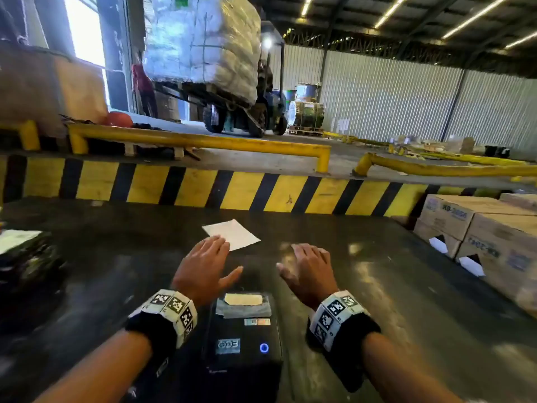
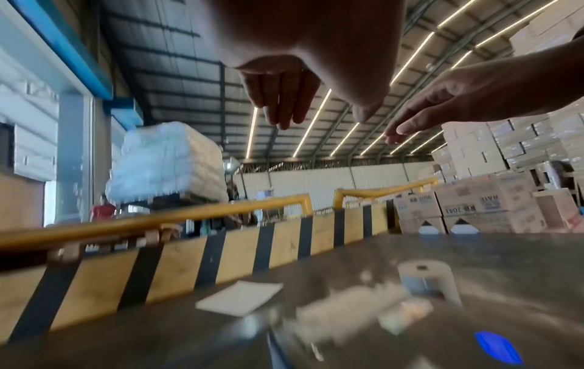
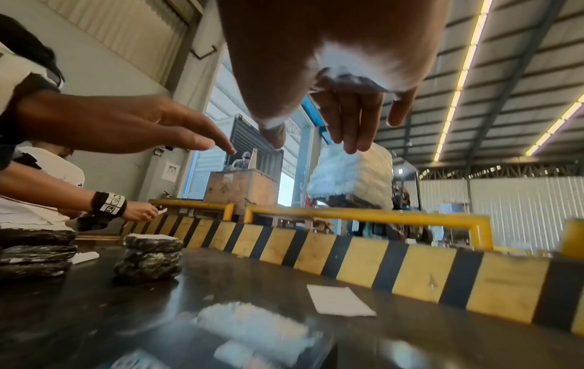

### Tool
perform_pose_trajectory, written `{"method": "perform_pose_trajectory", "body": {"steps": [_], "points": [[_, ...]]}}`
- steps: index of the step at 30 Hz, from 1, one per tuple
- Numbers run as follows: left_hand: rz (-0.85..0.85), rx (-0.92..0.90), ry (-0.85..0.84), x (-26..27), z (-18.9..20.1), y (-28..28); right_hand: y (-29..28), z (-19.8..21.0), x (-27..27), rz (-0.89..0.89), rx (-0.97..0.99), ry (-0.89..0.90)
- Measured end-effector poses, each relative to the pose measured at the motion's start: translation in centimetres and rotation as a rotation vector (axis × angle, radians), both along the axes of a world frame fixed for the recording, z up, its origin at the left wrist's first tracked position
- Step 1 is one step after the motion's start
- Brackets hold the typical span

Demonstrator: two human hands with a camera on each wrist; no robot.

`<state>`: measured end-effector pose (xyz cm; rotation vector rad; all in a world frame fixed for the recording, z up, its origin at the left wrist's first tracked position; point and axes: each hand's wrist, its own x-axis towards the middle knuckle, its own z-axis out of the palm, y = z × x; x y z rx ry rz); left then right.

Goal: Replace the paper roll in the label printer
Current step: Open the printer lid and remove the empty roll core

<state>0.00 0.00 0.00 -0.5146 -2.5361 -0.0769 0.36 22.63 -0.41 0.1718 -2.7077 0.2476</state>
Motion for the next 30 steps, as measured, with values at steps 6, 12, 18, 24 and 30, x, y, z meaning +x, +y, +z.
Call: {"method": "perform_pose_trajectory", "body": {"steps": [6, 12, 18, 24, 30], "points": [[0.003, 0.154, -0.203, 1.5, -9.5, -1.4, 0.2, -9.4, 1.4, -0.046, -0.119, -0.214], [0.134, 0.32, -0.48, 3.9, -16.6, -2.6, -1.6, -16.0, 3.4, -0.111, -0.349, -0.486], [0.054, 0.711, -0.868, 4.4, -19.1, -2.0, -2.9, -18.3, 4.1, -0.104, -0.793, -0.543], [0.024, 0.952, -1.002, 4.6, -19.5, -2.1, -2.7, -18.3, 5.3, -0.059, -0.889, -0.455], [0.015, 1.031, -1.007, 5.0, -20.3, -2.2, -2.1, -20.2, 5.9, 0.002, -0.89, -0.365]]}}
